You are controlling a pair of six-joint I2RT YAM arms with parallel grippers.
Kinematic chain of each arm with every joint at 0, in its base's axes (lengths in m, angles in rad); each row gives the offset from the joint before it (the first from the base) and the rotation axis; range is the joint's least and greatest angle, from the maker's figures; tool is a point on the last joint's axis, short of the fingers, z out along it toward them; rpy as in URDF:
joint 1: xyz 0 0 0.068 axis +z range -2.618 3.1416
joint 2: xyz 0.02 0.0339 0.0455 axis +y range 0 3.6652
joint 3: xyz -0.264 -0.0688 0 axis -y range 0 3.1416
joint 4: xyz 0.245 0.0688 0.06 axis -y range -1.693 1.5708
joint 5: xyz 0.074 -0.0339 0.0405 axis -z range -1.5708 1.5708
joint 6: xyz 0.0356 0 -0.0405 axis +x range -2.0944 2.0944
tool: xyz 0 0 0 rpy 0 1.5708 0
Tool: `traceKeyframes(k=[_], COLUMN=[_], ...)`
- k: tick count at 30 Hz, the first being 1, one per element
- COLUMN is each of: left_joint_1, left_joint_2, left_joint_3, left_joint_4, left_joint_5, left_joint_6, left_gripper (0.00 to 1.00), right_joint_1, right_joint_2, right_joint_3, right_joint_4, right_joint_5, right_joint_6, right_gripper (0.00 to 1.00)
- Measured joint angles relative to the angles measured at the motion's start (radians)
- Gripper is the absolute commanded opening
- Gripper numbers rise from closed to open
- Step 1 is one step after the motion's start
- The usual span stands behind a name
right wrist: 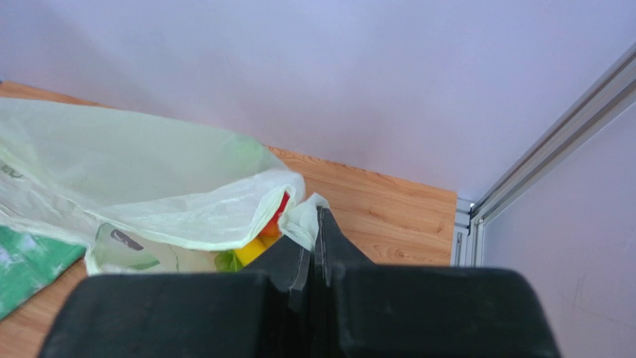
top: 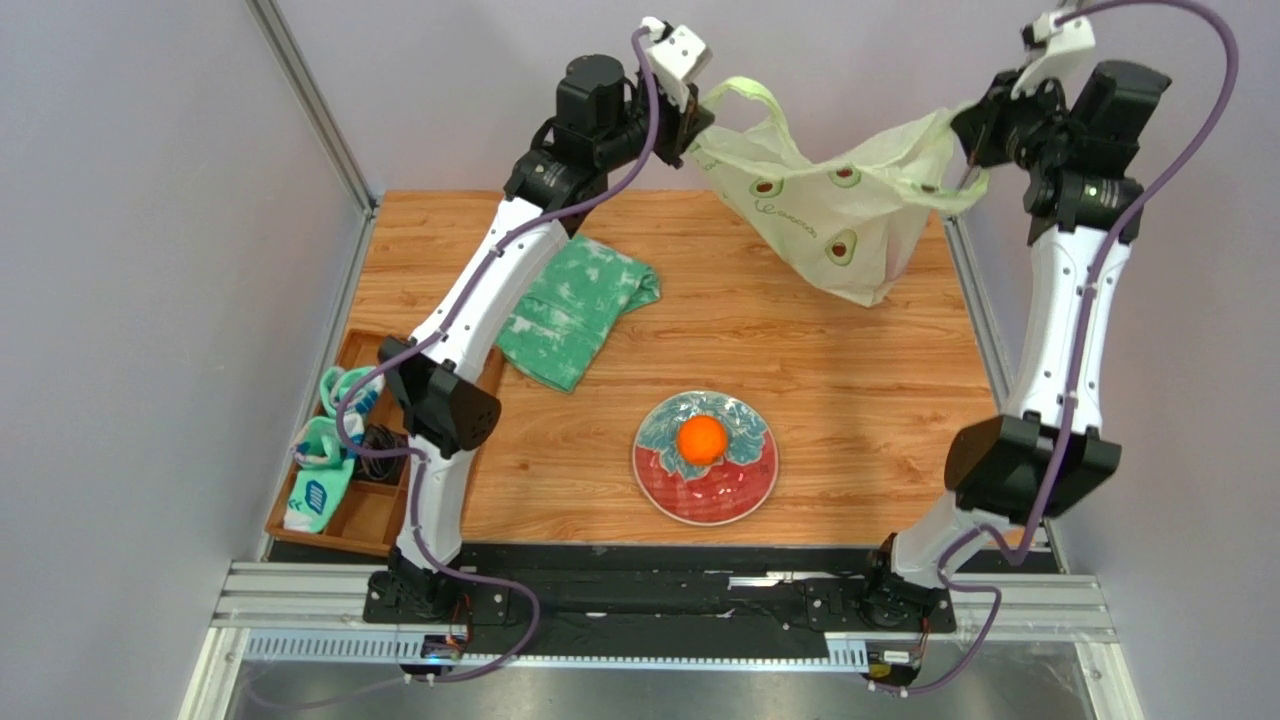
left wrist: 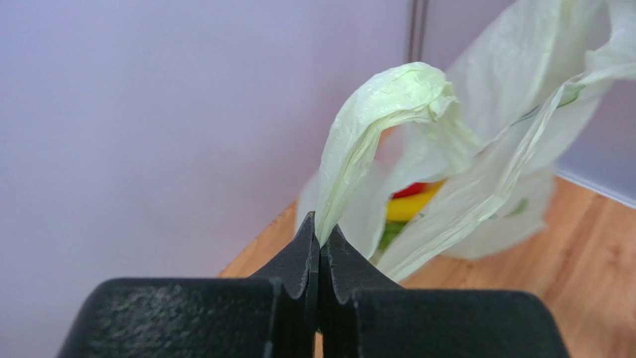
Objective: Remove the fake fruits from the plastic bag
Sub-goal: Adjust the plastic bag at the center of the board.
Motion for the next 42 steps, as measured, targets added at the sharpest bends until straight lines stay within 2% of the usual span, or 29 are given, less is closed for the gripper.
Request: traceKeyframes(k=[2,6,7,8,9,10,12,13,16,22,27,31,35,36,42], left_joint_1=[-0.018,-0.058,-0.068,-0.077,-0.087,-0.094,-0.108,-0.114,-0.121,-0.118,-0.118,-0.124,-0.137,-0.140,-0.167], left_joint_2=[-0.079,-0.283,-0.322,-0.350,-0.375,-0.391,-0.414,-0.417,-0.418,-0.453,-0.486,-0.491,-0.489,-0.487,-0.487], left_joint_3=[-0.151,-0.563,-0.650,-0.733,-0.813,-0.872,-0.999,-1.049,-1.085,-1.026,-1.003,-1.003,-0.996,-0.988,-0.941], left_joint_4=[0.043,0.060,0.050,0.045,0.045,0.035,0.034,0.022,-0.013,0.006,0.019,0.017,0.008,0.003,-0.016], left_joint_5=[0.031,0.112,0.133,0.153,0.165,0.177,0.188,0.192,0.200,0.203,0.224,0.241,0.249,0.254,0.243], left_joint_6=[-0.012,-0.083,-0.107,-0.136,-0.164,-0.179,-0.225,-0.247,-0.265,-0.219,-0.153,-0.130,-0.109,-0.104,0.005], left_gripper=[0.00,0.01,0.17,0.28,0.46,0.52,0.67,0.69,0.72,0.73,0.76,0.76,0.76,0.98,0.99], right_joint_1=[-0.002,-0.007,-0.010,-0.014,-0.018,-0.023,-0.029,-0.029,-0.028,0.018,0.183,0.350,0.415,0.415,0.415], right_joint_2=[-0.134,-0.469,-0.564,-0.620,-0.697,-0.770,-0.883,-0.915,-0.923,-0.741,-0.687,-0.673,-0.641,-0.629,-0.600], right_joint_3=[-0.208,-0.755,-0.902,-0.988,-1.099,-1.203,-1.329,-1.351,-1.306,-0.977,-0.884,-0.857,-0.852,-0.852,-0.839], right_joint_4=[0.037,0.000,-0.060,-0.089,-0.122,-0.179,-0.289,-0.327,-0.377,-0.353,-0.349,-0.364,-0.377,-0.379,-0.388], right_joint_5=[-0.001,0.010,0.014,0.019,0.032,0.046,0.063,0.067,0.048,-0.046,-0.060,-0.057,-0.051,-0.046,-0.013], right_joint_6=[-0.043,-0.220,-0.277,-0.312,-0.355,-0.396,-0.450,-0.465,-0.487,-0.452,-0.448,-0.454,-0.465,-0.466,-0.459], right_gripper=[0.00,0.00,0.04,0.13,0.27,0.56,0.75,0.81,0.82,0.81,0.83,0.75,0.71,0.70,0.72])
